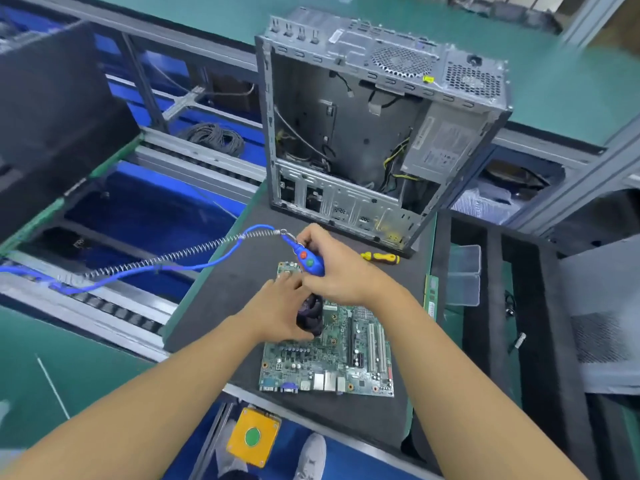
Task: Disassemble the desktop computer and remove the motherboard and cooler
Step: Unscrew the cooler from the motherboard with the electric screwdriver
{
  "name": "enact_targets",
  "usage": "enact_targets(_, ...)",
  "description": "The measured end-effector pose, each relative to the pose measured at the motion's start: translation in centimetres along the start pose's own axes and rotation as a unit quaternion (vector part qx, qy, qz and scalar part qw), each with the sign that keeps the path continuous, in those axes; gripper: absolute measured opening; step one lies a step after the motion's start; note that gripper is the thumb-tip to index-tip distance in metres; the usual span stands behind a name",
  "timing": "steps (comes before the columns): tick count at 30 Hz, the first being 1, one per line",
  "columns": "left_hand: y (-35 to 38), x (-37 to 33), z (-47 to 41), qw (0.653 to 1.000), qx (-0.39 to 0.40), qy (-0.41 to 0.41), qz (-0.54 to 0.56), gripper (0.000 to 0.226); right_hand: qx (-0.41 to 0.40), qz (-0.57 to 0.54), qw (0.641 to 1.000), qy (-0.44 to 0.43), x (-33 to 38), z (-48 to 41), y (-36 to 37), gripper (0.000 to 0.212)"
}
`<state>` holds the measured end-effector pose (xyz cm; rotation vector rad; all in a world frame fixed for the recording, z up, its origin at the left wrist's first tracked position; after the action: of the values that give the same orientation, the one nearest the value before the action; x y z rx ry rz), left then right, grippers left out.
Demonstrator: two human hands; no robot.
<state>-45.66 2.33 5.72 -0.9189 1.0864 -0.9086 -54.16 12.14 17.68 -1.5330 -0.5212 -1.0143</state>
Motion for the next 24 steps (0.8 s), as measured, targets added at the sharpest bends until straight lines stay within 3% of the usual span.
enact_targets(4,0.0,0.0,0.3,0.999,0.002,-0.016,0.047,0.052,0.022,0.080,0.996,-0.034,2.2,-1.8,1.6,0.022)
enact_targets(8,-0.4,0.6,1.9,0.978,0.051,-0.046,0.196,0.051,0.030,0.085,0.991,-0.103,4.5,-4.0,3.8,0.023)
enact_targets(10,-1.0,2.1,3.4,0.964,-0.020,-0.102,0.244,0.063,0.056,0.102,0.985,-0.129,5.7,-5.3,5.5,0.029)
enact_targets(13,-2.0,6.2,6.9,0.906,-0.133,-0.233,0.328,0.062,0.104,0.147,0.966,-0.186,7.7,-7.4,9.0,0.039)
enact_targets(16,-1.8,10.4,10.7,0.843,-0.093,-0.286,0.446,0.040,0.103,0.229,0.933,-0.259,10.0,-9.5,13.1,0.048)
enact_targets(17,-1.4,11.6,12.3,0.798,-0.078,-0.306,0.513,0.027,0.086,0.247,0.922,-0.284,10.8,-10.0,14.8,0.046)
enact_targets(19,-0.7,13.8,15.2,0.664,-0.096,-0.314,0.672,0.018,0.047,0.268,0.899,-0.342,12.2,-10.7,18.5,0.035)
enact_targets(21,-0.1,15.7,18.1,0.443,-0.176,-0.278,0.834,0.021,0.044,0.293,0.880,-0.372,12.6,-11.4,22.6,0.029)
enact_targets(22,0.0,16.6,19.9,0.368,-0.229,-0.252,0.865,0.014,0.053,0.299,0.874,-0.379,12.5,-11.7,24.7,0.029)
enact_targets(24,0.7,18.0,23.3,0.281,-0.294,-0.224,0.886,0.016,0.092,0.303,0.866,-0.387,11.9,-12.1,28.9,0.033)
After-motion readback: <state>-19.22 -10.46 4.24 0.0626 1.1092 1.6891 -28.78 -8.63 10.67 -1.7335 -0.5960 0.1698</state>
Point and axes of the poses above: each hand's wrist, its own z-axis away from the middle knuckle, its own y-axis out of the palm, x = y × z, the point moved 3 cm from there along -z, towards the middle knuckle, and after that the axes turned 6 degrees about -y, right-handed, at the moved point
